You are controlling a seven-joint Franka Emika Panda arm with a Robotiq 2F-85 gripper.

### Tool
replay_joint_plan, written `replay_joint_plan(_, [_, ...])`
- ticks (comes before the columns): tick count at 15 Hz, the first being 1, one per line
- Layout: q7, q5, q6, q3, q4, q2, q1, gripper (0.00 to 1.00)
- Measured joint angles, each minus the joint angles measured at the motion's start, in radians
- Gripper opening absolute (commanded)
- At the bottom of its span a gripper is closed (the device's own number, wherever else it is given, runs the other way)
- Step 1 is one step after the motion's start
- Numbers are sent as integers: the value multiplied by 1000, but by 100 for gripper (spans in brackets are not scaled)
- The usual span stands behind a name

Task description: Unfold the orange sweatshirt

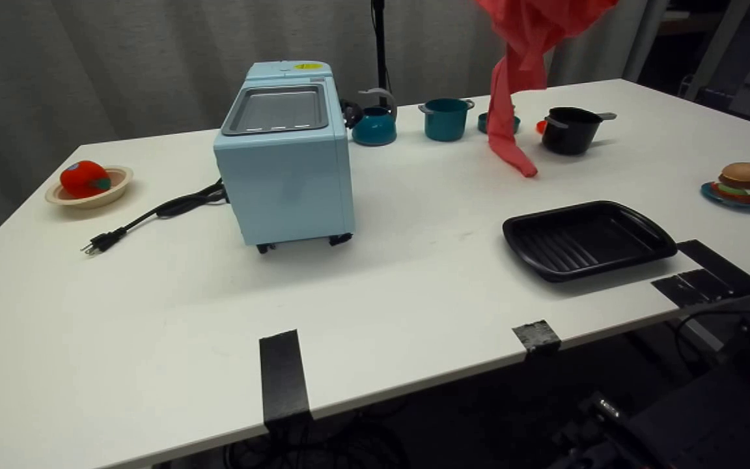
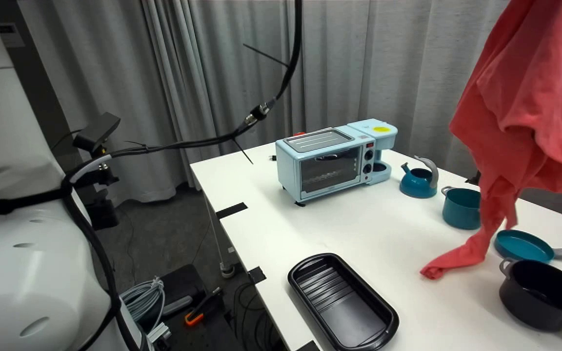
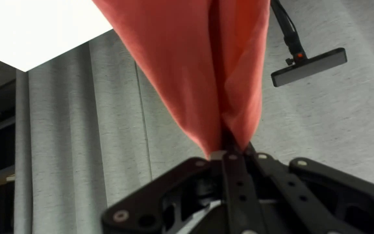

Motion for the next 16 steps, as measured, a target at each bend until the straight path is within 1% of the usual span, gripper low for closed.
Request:
replay_joint_plan(4, [-68,101,-76,19,67,-2,-6,1])
replay_joint_plan(6, [-106,161,-106,35,69,9,-6,1])
replay_joint_plan(8, [-132,208,-110,54,58,34,-6,1])
replay_joint_plan(10, [-133,210,-78,67,20,66,1,1])
replay_joint_plan(13, [-114,176,39,90,-90,106,9,1])
replay_joint_plan(14, [-111,166,61,95,-130,117,12,1])
replay_joint_plan(16, [-111,148,69,99,-207,137,13,1])
